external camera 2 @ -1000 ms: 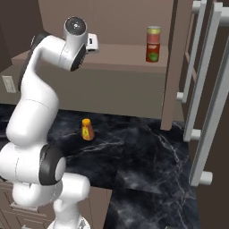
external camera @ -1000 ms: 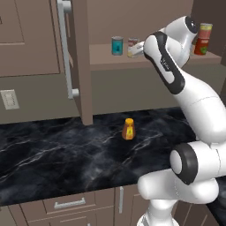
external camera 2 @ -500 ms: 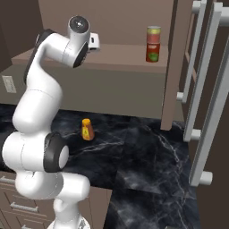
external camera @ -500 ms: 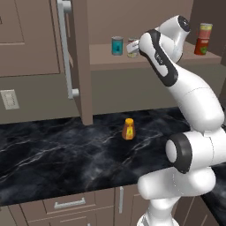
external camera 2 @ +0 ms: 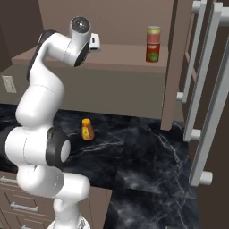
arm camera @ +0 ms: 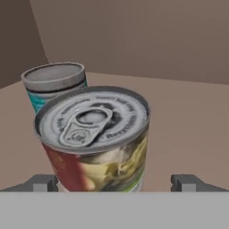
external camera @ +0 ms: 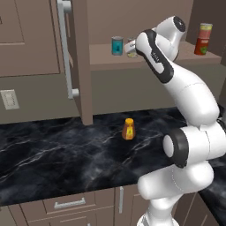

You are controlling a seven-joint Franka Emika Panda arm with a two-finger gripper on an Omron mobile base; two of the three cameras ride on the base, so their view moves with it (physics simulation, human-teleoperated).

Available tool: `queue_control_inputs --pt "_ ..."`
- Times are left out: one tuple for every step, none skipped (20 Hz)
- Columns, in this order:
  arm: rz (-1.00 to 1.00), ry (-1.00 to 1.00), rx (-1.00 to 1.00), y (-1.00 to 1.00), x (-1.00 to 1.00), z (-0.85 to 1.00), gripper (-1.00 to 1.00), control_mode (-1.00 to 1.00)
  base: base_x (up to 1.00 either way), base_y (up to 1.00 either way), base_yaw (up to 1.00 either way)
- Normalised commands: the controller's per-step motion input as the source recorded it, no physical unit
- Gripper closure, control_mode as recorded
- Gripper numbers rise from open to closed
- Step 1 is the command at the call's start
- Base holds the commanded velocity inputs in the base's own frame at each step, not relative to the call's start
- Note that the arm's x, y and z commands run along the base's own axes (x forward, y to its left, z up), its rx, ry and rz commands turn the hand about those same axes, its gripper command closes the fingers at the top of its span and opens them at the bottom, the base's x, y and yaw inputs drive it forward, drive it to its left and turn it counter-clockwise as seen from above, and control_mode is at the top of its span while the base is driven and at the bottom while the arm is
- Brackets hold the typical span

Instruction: Stack two cans on top of the other two cans in the cabinet.

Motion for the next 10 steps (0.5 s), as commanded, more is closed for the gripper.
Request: queue_control_inputs --pt "0.00 0.00 0.00 0.03 0.15 -0.02 -1.00 -1.00 0.00 0.00 0.00" --pt "0.00 0.00 0.00 0.03 0.14 -0.01 -1.00 -1.00 0.00 0.00 0.00" --pt "0.00 0.00 0.00 0.06 0.09 0.00 -1.00 -1.00 0.00 0.00 0.00" --pt "0.00 0.00 0.00 0.10 0.03 0.00 -1.00 -1.00 0.00 0.00 0.00" --pt "0.00 0.00 0.00 0.16 0.00 0.00 1.00 -1.00 0.00 0.00 0.00" --pt "0.00 0.00 0.00 0.15 0.00 0.00 1.00 -1.00 0.00 0.00 0.00" --pt "0.00 0.00 0.00 0.11 0.00 0.00 1.00 -1.00 0.00 0.00 0.00" --pt "0.00 0.00 0.01 0.09 0.00 0.00 1.00 -1.00 0.00 0.00 0.00" --pt "0.00 0.00 0.00 0.06 0.00 0.00 1.00 -1.00 0.00 0.00 0.00" --pt "0.00 -0.01 0.00 0.07 -0.04 0.07 1.00 -1.00 0.00 0.00 0.00"
